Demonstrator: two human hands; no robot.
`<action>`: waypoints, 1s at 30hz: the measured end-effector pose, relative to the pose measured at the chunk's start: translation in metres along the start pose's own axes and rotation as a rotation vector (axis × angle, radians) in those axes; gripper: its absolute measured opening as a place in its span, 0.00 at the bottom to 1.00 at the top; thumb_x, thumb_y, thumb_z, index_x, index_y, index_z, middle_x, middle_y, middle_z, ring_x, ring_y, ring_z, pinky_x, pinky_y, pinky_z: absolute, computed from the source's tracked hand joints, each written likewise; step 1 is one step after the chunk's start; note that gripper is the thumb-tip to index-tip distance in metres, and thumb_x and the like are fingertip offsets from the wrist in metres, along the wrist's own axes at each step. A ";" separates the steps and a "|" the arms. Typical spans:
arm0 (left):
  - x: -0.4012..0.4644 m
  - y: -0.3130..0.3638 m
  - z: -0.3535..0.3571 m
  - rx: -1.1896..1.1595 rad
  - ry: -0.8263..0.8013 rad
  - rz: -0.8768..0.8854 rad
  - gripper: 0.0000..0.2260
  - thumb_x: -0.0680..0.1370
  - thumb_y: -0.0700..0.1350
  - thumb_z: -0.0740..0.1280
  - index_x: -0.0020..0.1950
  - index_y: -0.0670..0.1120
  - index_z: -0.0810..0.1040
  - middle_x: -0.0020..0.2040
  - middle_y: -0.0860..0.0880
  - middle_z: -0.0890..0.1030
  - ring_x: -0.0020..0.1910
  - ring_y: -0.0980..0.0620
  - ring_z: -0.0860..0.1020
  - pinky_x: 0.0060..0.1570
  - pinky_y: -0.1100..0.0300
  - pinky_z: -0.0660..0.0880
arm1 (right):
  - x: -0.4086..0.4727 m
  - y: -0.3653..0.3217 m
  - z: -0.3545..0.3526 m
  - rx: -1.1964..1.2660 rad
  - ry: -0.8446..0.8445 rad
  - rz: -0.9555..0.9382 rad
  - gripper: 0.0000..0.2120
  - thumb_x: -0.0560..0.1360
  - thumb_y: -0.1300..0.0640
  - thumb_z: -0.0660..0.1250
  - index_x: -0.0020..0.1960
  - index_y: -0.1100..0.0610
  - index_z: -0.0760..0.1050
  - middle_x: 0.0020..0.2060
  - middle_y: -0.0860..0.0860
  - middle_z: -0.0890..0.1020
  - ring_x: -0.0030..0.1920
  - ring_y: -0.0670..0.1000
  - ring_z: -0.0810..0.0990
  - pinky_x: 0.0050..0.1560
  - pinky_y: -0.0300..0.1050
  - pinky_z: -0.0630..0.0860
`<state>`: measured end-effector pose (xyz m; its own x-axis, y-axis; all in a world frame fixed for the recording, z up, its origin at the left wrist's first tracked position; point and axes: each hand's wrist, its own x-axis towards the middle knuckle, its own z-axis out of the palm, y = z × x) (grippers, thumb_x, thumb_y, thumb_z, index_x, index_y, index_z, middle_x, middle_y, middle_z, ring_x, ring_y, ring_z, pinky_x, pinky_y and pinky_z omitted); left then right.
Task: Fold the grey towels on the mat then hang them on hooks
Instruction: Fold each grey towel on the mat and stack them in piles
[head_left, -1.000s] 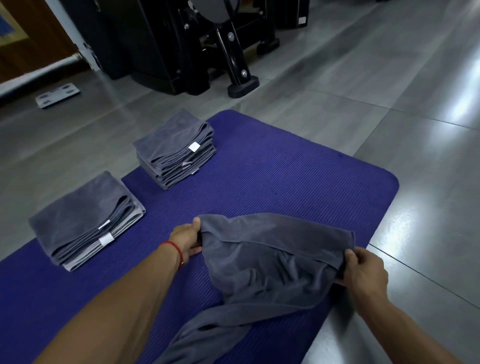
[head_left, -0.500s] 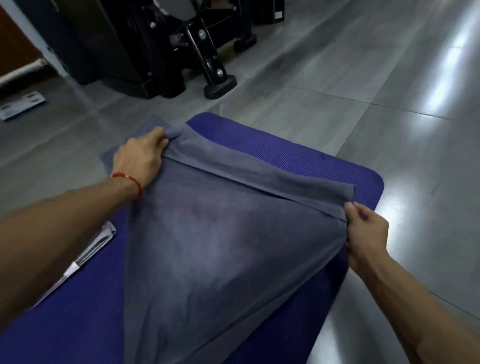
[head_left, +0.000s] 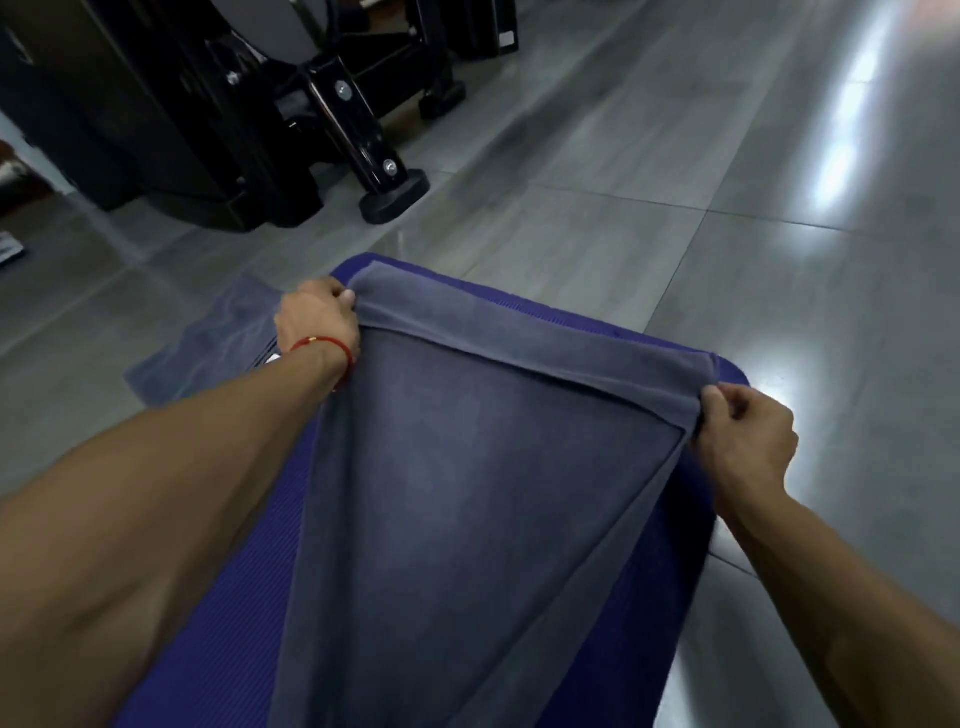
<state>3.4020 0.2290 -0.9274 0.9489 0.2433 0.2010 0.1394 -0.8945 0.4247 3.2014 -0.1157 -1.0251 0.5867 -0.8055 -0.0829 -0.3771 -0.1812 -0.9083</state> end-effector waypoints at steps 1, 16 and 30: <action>0.008 0.009 0.001 -0.019 0.008 0.004 0.10 0.80 0.50 0.64 0.53 0.48 0.84 0.49 0.36 0.84 0.53 0.34 0.81 0.53 0.48 0.78 | 0.008 -0.005 -0.002 -0.005 0.007 -0.013 0.10 0.81 0.55 0.65 0.52 0.59 0.83 0.42 0.53 0.84 0.39 0.51 0.79 0.50 0.46 0.75; -0.215 -0.104 0.011 0.087 -0.566 0.459 0.24 0.79 0.57 0.54 0.68 0.46 0.72 0.65 0.46 0.72 0.62 0.45 0.74 0.63 0.49 0.73 | -0.116 0.028 -0.010 -0.445 -0.650 -0.732 0.14 0.77 0.57 0.59 0.62 0.54 0.71 0.59 0.51 0.72 0.52 0.56 0.78 0.52 0.53 0.78; -0.551 -0.296 -0.149 0.202 -0.547 -0.195 0.20 0.71 0.65 0.58 0.61 0.62 0.69 0.53 0.58 0.80 0.46 0.50 0.84 0.39 0.50 0.82 | -0.335 0.007 0.032 -0.725 -1.548 -1.667 0.34 0.78 0.50 0.67 0.80 0.46 0.57 0.78 0.51 0.62 0.74 0.55 0.66 0.72 0.58 0.67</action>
<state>2.7960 0.4155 -1.0320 0.9011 0.2296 -0.3679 0.3248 -0.9194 0.2218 3.0252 0.1706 -1.0172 0.2982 0.9409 -0.1605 0.8930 -0.3344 -0.3011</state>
